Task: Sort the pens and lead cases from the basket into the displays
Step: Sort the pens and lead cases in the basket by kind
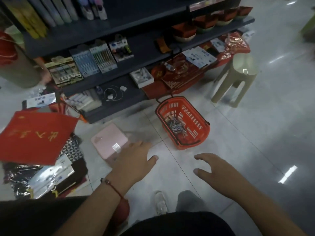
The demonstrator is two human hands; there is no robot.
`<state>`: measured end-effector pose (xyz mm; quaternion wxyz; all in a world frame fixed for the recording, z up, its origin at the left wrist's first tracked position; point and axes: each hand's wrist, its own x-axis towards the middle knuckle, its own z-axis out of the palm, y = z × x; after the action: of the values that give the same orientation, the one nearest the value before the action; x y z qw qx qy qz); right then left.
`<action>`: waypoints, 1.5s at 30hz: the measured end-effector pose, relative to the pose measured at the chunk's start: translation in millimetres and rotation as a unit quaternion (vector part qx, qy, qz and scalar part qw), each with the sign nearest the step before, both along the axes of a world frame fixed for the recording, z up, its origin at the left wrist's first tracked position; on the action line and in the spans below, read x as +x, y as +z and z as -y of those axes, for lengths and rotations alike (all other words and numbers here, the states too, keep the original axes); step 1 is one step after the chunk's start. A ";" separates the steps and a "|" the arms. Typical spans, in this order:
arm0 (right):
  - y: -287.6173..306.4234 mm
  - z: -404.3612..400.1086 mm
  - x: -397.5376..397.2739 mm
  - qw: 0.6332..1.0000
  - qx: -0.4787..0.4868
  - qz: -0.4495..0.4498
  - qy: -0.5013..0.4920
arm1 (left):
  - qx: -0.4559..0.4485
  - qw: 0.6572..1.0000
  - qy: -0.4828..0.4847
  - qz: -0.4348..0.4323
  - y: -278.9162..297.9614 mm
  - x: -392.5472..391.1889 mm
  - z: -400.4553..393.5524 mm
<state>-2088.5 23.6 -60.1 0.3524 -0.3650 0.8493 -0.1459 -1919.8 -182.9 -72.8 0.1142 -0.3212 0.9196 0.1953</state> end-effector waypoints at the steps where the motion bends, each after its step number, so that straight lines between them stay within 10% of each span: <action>1: 0.9 14.4 -9.7 1.000 -0.001 0.005 0.003 | 0.002 1.000 0.007 0.001 2.0 -7.3 14.2; 21: -6.7 395.2 -266.6 0.989 -0.033 -0.008 0.143 | -0.071 0.997 -0.007 0.015 22.2 -246.3 312.6; 33: -41.3 473.2 -340.9 0.998 0.010 0.005 -0.055 | -0.019 0.978 -0.206 0.033 -18.9 -397.3 467.0; 45: -42.5 533.5 -332.0 0.930 0.029 -0.009 -0.367 | 0.004 0.873 -0.487 0.027 -31.7 -512.4 551.4</action>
<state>-2420.5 -509.9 -102.6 0.2770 -0.0191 0.9309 -0.2372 -2432.2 -734.3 -104.5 0.2206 0.1627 0.9554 0.1102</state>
